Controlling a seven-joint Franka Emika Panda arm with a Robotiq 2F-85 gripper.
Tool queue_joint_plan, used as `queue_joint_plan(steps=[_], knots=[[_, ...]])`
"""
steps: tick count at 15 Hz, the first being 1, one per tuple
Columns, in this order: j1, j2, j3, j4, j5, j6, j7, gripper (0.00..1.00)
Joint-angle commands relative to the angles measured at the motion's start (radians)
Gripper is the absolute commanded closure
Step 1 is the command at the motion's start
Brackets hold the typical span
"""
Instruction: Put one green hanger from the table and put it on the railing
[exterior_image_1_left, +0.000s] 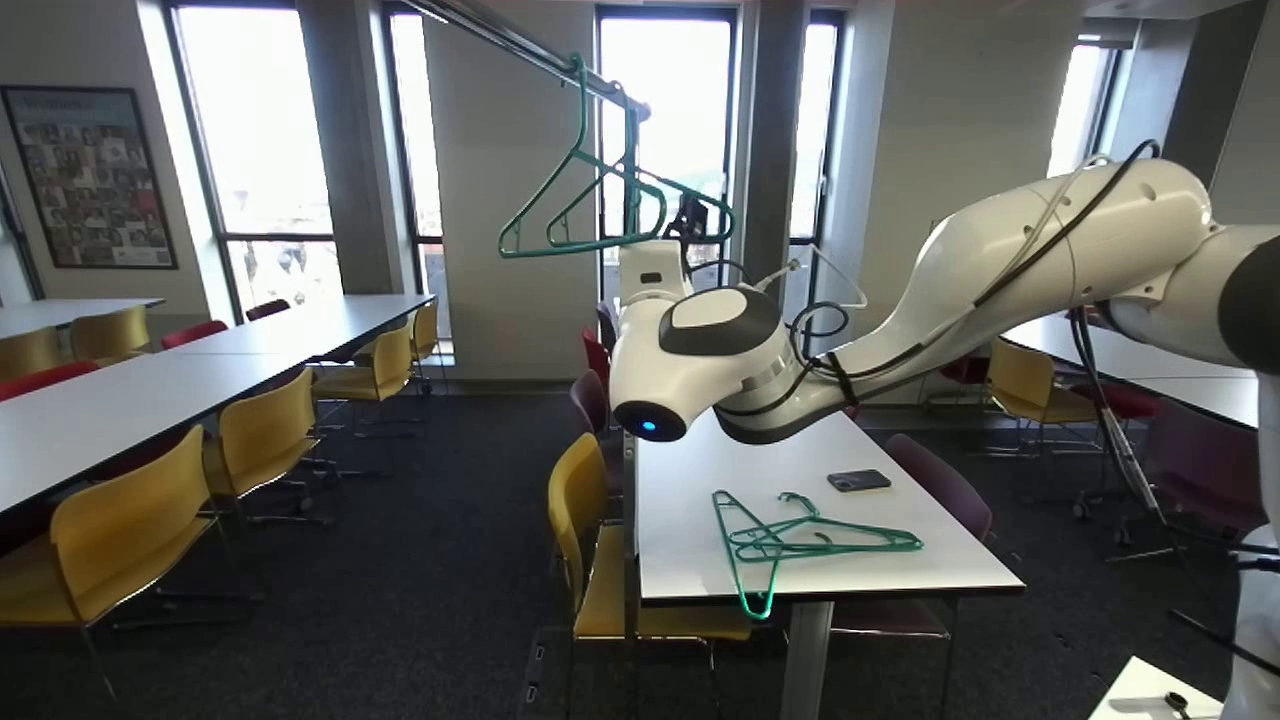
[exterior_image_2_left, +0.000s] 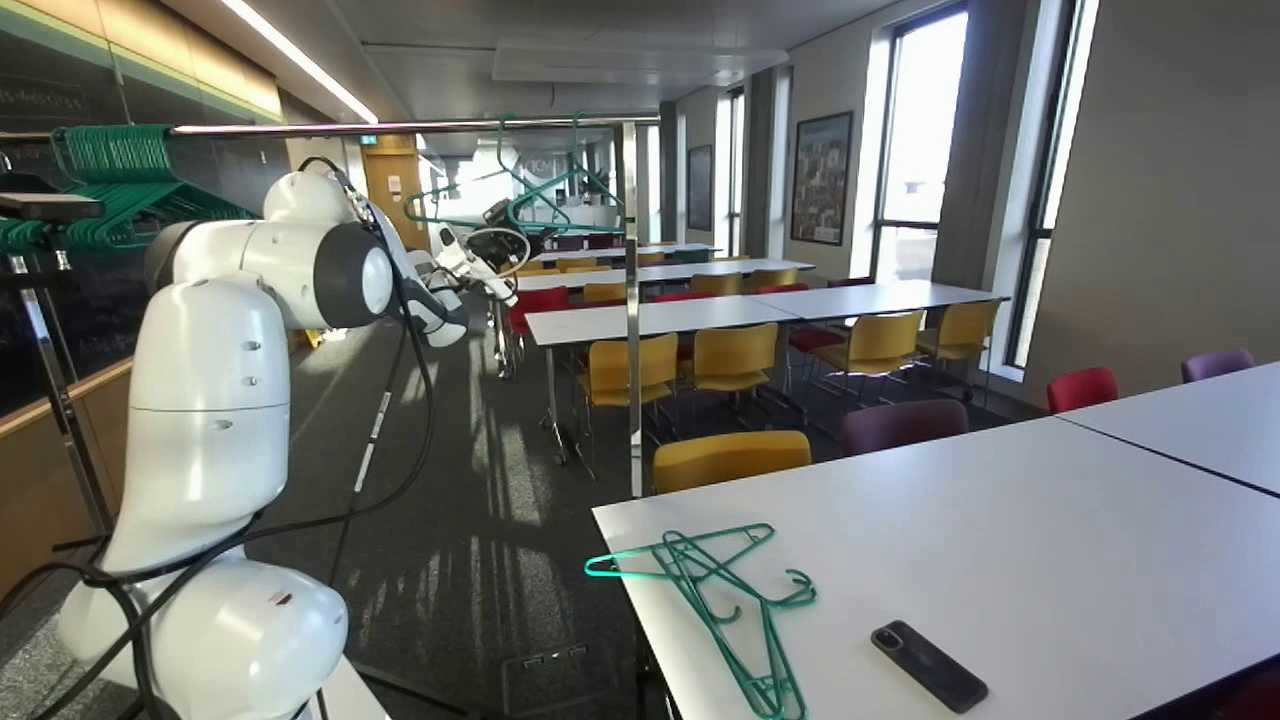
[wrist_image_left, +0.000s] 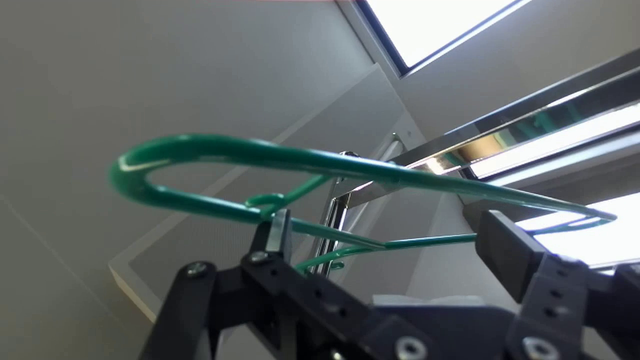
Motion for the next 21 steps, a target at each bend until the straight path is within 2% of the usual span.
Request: queue_joint_plan(steps=[1,5,10,13,18,20,21], knots=[[-0.027,-0.109,0.044,-0.112,0.122,0.090,0.155,0.00],[-0.040,-0.170,0.056,-0.193,0.289,0.271,0.278,0.00],[-0.091,-0.234,0.023,-0.328,0.503,0.566,0.367,0.00],[-0.141,-0.264,-0.017,-0.416,0.578,0.805,0.397,0.00],[-0.206,-0.306,-0.086,-0.506,0.628,1.237,0.398,0.00],[-0.233,-0.320,-0.118,-0.538,0.705,1.410,0.348,0.00],[-0.241,-0.323,-0.132,-0.560,0.783,1.479,0.297,0.00]])
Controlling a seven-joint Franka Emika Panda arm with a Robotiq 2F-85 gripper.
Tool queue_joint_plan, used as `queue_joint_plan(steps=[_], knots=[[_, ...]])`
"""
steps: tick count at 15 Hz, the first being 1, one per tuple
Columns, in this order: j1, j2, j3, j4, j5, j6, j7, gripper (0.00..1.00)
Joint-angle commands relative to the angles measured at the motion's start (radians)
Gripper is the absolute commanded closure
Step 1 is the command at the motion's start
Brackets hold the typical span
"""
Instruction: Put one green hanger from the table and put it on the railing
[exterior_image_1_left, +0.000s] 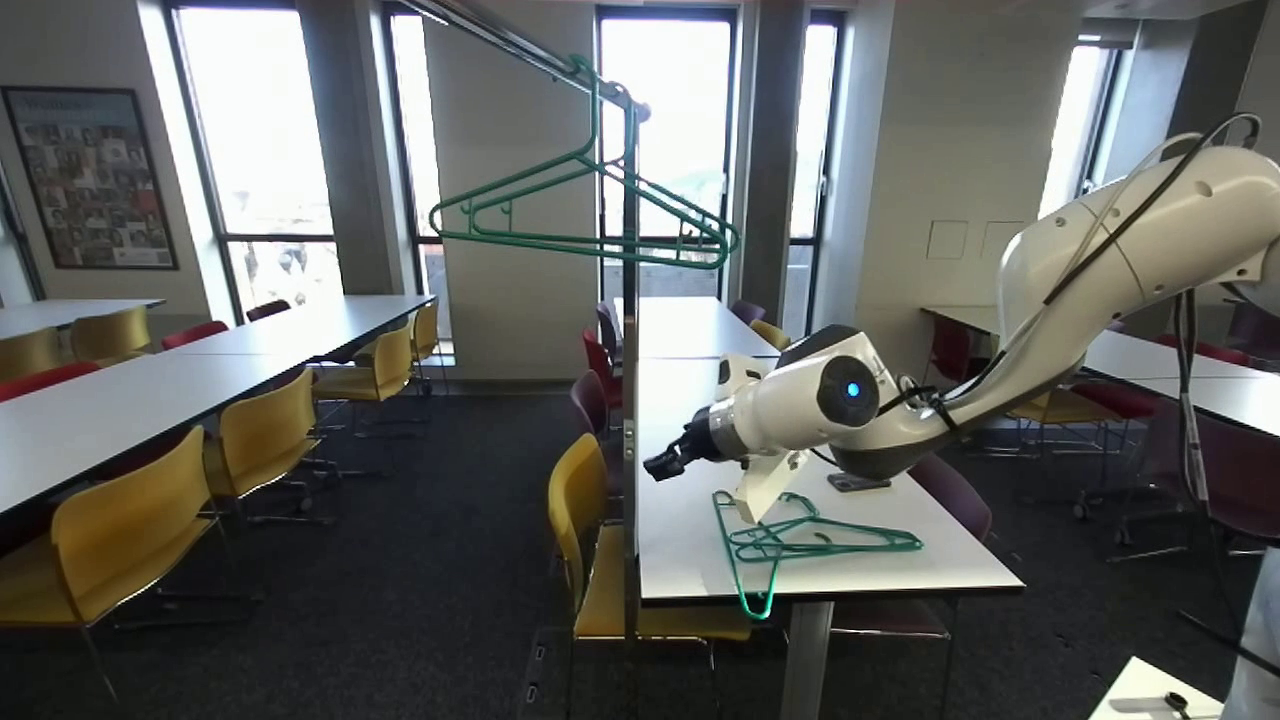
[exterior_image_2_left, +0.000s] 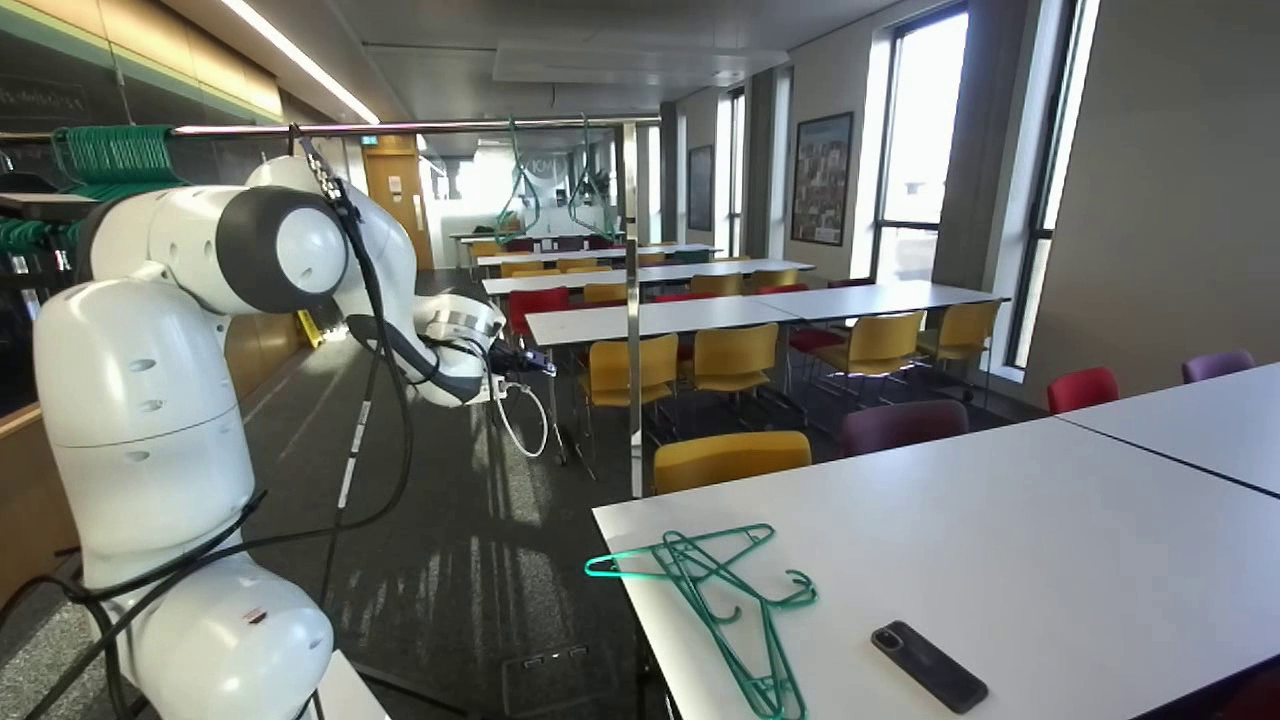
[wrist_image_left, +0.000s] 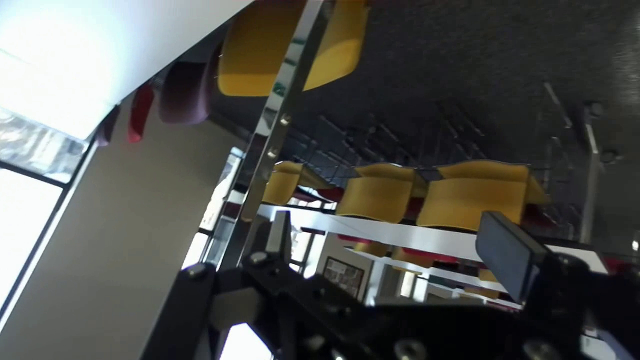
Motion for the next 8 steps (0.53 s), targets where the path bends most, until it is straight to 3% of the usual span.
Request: queue_joint_plan(steps=[1,4,8], knots=[[-0.042,-0.070,-0.042,-0.122,0.248,0.219,-0.170,0.00],[-0.037,-0.070,-0.045,-0.236,0.502,0.139,-0.355,0.00],[-0.017,-0.072,-0.027,-0.304,0.845,0.077,-0.629,0.00]])
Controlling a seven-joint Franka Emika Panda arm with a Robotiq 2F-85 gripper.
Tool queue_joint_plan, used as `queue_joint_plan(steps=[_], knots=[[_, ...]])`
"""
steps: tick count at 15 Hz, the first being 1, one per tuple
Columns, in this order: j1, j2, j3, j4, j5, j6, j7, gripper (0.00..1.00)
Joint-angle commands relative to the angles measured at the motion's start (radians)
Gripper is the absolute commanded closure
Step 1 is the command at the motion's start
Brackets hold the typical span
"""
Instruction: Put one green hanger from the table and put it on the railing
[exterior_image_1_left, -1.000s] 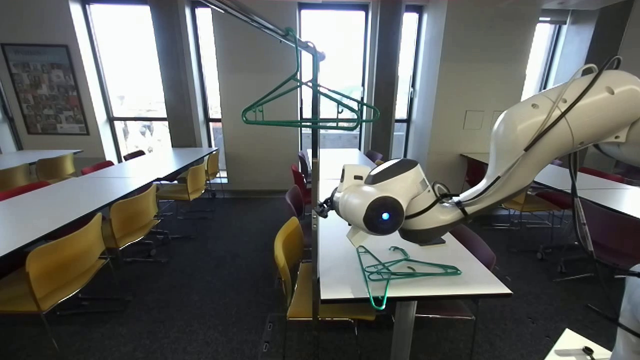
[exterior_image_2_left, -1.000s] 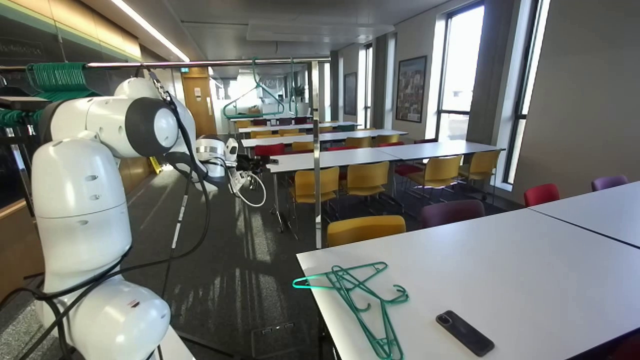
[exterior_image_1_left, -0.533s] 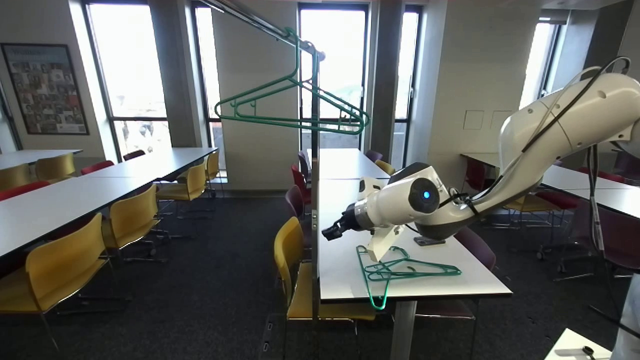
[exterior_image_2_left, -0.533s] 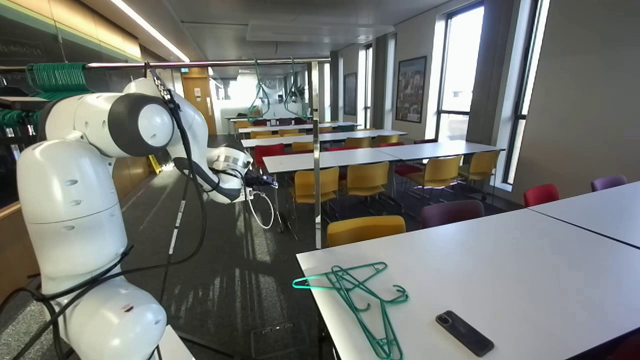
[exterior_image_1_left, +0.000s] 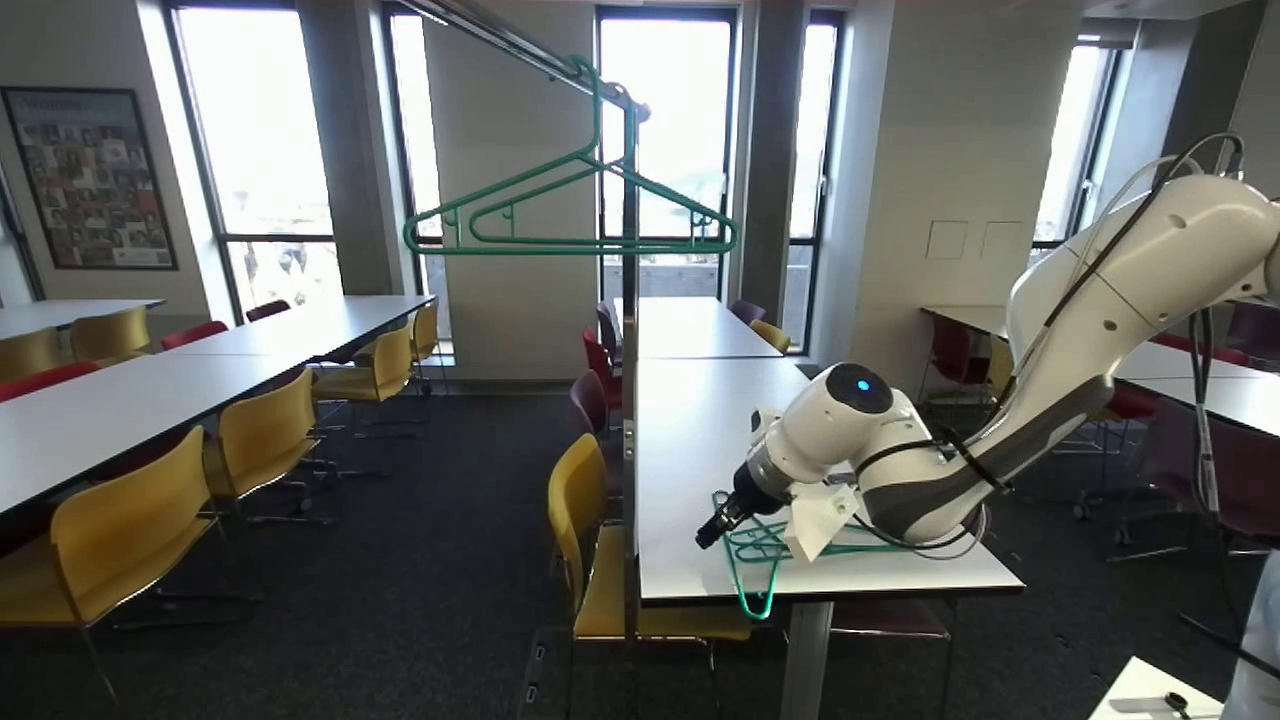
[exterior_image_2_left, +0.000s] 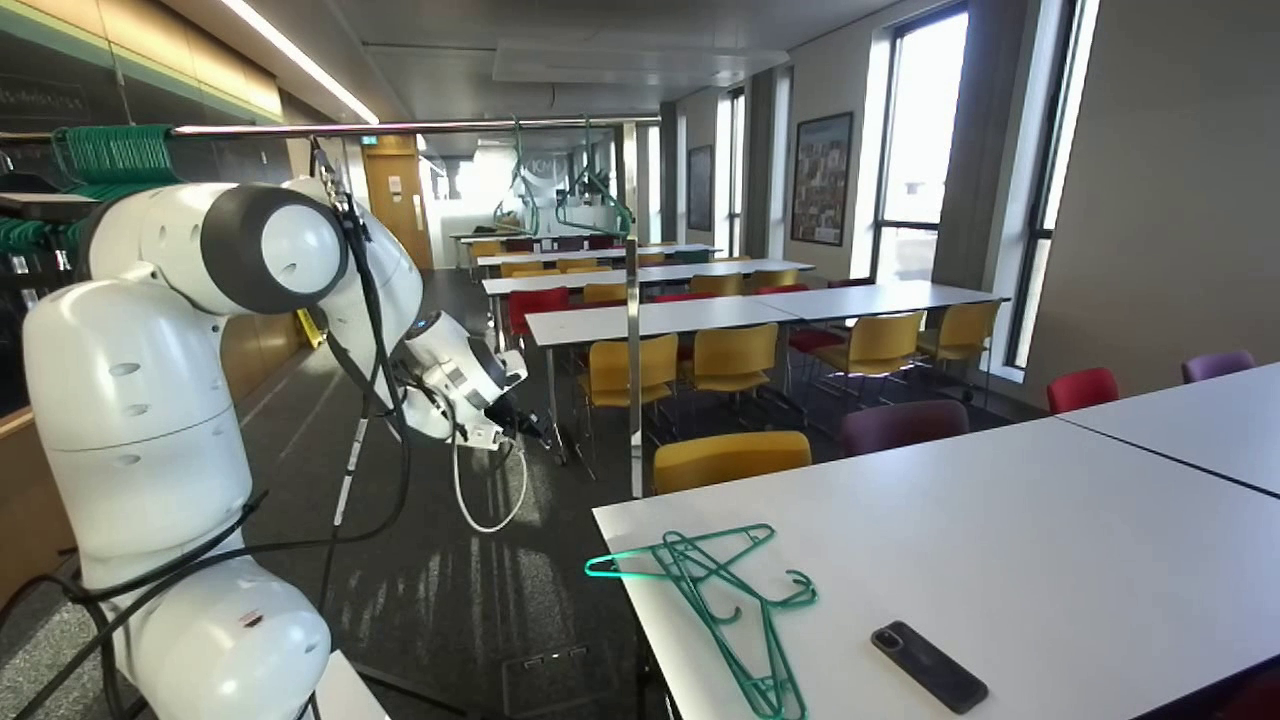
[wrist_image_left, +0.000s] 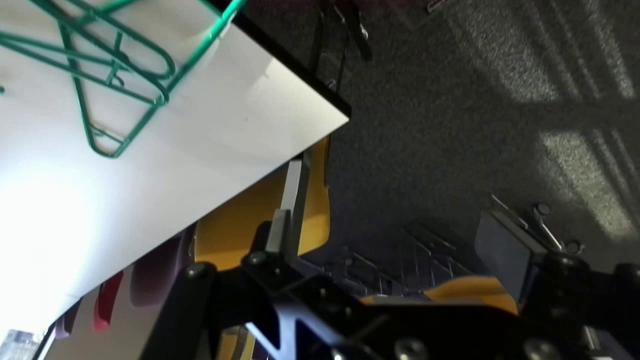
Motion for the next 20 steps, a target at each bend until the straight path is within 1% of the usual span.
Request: queue_joint_plan(steps=[1,4,5,7,10,13,15,17,20], knots=[[0.019,-0.058,0.024,-0.066,0.281,-0.070,-0.241,0.00],[0.039,-0.099,0.047,-0.051,0.535,-0.170,-0.464,0.00],[0.045,-0.124,0.051,-0.040,0.618,-0.222,-0.540,0.00],[0.048,-0.169,0.055,-0.007,0.709,-0.354,-0.632,0.00],[0.034,-0.218,0.058,0.052,0.721,-0.560,-0.704,0.00],[0.029,-0.237,0.060,0.095,0.700,-0.697,-0.757,0.00],[0.037,-0.238,0.054,0.107,0.715,-0.724,-0.824,0.00],[0.052,-0.238,0.039,0.097,0.764,-0.668,-0.929,0.00],[0.058,-0.235,0.034,0.097,0.822,-0.685,-1.037,0.00]])
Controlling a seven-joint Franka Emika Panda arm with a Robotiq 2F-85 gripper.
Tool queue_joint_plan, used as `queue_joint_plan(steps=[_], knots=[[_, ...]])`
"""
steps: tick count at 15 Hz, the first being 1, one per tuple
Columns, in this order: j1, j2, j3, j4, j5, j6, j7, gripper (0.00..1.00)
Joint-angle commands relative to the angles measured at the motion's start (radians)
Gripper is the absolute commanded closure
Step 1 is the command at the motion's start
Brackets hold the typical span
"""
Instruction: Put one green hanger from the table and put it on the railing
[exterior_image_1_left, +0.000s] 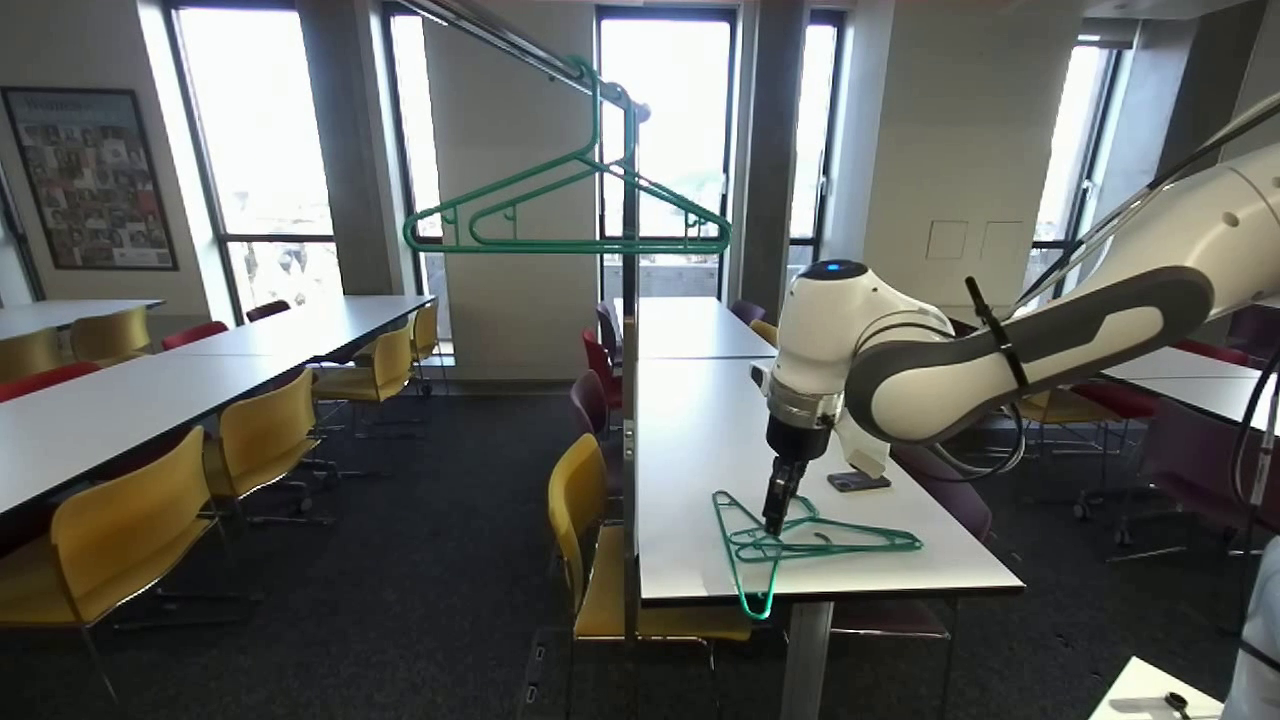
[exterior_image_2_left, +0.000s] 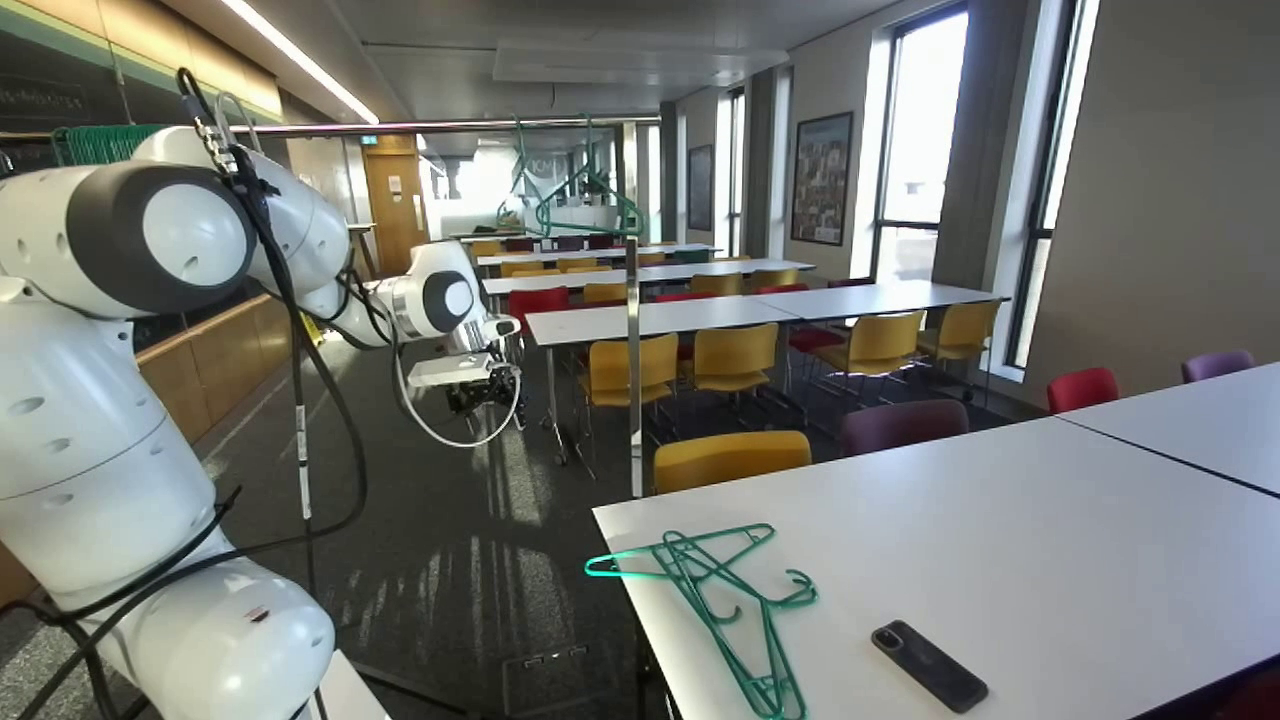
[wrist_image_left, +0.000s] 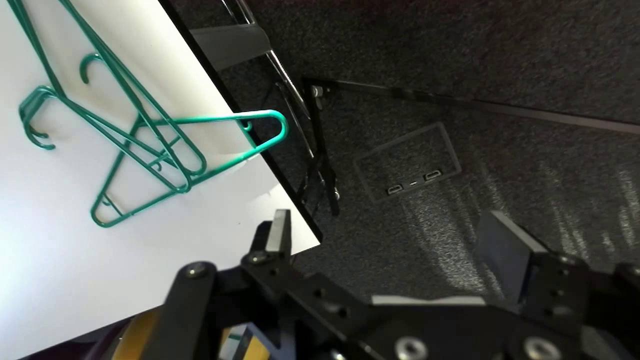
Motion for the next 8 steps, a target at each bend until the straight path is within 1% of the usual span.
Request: queue_joint_plan(steps=[1,3,4,8], knots=[[0.011,-0.012,-0.016,0.007,0.073,-0.016,-0.135,0.00],[0.003,-0.009,-0.015,0.014,0.082,-0.033,-0.141,0.00],[-0.001,0.001,0.000,0.002,0.054,-0.005,-0.097,0.00],[-0.001,0.008,0.000,0.001,0.054,-0.005,-0.097,0.00]])
